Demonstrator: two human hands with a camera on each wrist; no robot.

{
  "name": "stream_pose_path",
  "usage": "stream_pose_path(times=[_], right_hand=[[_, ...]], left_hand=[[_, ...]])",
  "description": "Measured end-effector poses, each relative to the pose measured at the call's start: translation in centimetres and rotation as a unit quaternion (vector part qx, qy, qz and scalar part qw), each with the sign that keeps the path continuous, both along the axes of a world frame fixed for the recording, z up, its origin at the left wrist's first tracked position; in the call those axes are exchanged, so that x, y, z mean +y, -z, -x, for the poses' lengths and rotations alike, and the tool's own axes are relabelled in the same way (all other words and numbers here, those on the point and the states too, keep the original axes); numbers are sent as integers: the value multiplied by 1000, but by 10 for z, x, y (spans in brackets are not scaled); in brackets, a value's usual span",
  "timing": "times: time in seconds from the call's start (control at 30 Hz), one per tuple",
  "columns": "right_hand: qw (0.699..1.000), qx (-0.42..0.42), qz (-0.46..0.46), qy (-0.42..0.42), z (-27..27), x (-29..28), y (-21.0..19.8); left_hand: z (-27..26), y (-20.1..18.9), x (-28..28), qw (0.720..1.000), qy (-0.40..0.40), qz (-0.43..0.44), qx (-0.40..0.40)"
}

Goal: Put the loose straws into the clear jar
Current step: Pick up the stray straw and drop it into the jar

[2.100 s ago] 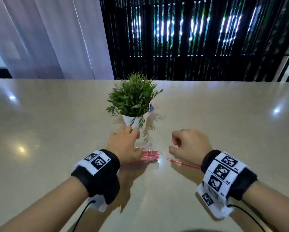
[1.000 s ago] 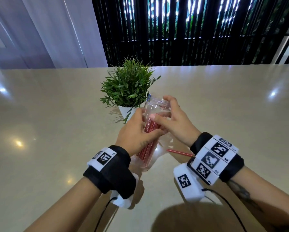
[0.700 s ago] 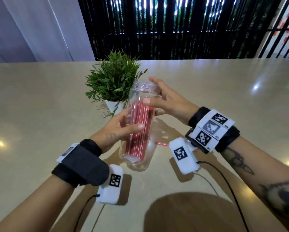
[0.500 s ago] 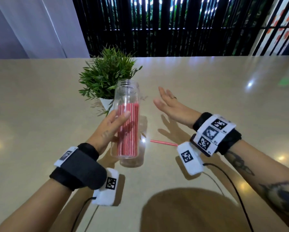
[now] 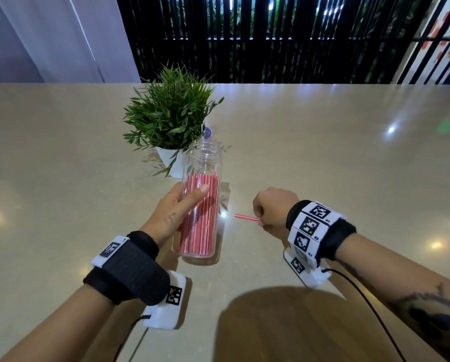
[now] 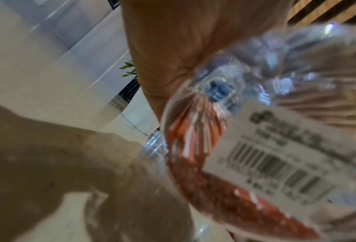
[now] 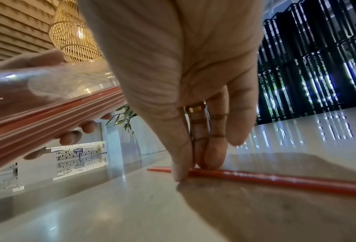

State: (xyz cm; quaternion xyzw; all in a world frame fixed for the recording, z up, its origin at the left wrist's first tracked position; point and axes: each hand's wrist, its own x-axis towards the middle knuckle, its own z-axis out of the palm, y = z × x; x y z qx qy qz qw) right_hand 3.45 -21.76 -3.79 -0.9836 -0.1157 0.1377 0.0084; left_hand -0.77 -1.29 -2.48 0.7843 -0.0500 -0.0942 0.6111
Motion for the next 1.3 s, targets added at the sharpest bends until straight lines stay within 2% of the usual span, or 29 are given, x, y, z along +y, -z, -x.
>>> stream_pose_path(times=[0.1,0.27,0.4,0.5,0.53,0.57,0.67,0.73,0.8,0.87,1.0,1.2,1.3], right_hand=[[1000,2,-24,10,-2,0,3],[994,70,-80,37,-5,-6,3],[990,100,-95,25,-7,-6,1],[976,55,-208,30,-14,-11,-24],[958,20,-282,44,-17,-13,-38],[927,-17,-370,63,-18,-13,-54],[806,-103,-574,104,-22,-12,-100],[755,-134,-632,115,-29,-8,-124],[733,-151,-652,123,-37,-3,-140],[733,-152,-652,119,-42,5,-149],[765,-104,-626,106,-44,23,-146],[854,-46,-515,58,-29,39,-138],[881,-14,-470,43,-21,40,-141]], left_hand=[[3,0,-2,1000,8,7,-2],[4,1,-5,1000,23,-3,1],[4,0,-5,1000,26,-5,-2],[5,-2,-5,1000,27,-1,-6],[5,-2,-5,1000,24,2,-4],[6,-1,-5,1000,23,6,-1],[8,1,-8,999,30,20,-3],[10,1,-11,999,37,26,-5],[11,1,-12,998,41,37,-9],[12,0,-14,998,48,50,-15],[14,1,-16,996,50,68,-39],[15,3,-20,993,39,94,-56],[14,2,-21,992,37,103,-61]])
